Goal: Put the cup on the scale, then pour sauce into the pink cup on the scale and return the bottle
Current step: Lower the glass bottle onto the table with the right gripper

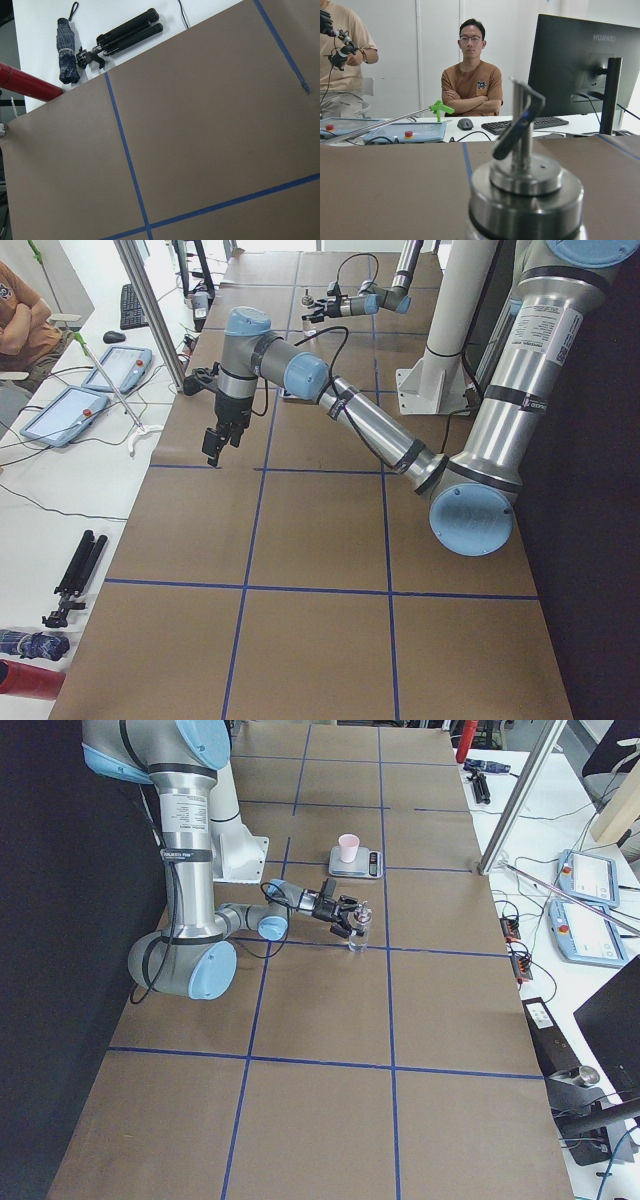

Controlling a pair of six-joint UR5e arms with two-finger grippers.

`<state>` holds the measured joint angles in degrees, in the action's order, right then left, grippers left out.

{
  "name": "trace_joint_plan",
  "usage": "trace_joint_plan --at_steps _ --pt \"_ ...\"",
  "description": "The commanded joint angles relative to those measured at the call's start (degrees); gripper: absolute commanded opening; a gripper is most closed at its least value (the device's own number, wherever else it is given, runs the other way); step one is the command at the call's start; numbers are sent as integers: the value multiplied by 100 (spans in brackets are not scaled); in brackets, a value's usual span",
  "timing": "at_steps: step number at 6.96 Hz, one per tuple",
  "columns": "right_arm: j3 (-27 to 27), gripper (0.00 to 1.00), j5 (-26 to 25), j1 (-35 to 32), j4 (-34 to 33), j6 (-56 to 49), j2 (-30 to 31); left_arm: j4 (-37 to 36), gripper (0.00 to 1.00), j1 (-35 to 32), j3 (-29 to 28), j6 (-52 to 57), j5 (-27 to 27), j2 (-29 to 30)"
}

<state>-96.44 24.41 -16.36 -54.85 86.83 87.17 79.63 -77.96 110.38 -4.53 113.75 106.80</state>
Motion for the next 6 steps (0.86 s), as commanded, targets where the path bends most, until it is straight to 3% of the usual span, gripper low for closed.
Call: trace_joint_plan --at_steps 1,6 --pt "-146 100 -41 71 1 1 169 0 100 0 -25 5 7 8" --pt "-253 100 -146 387 1 256 353 0 100 9 -165 5 7 96"
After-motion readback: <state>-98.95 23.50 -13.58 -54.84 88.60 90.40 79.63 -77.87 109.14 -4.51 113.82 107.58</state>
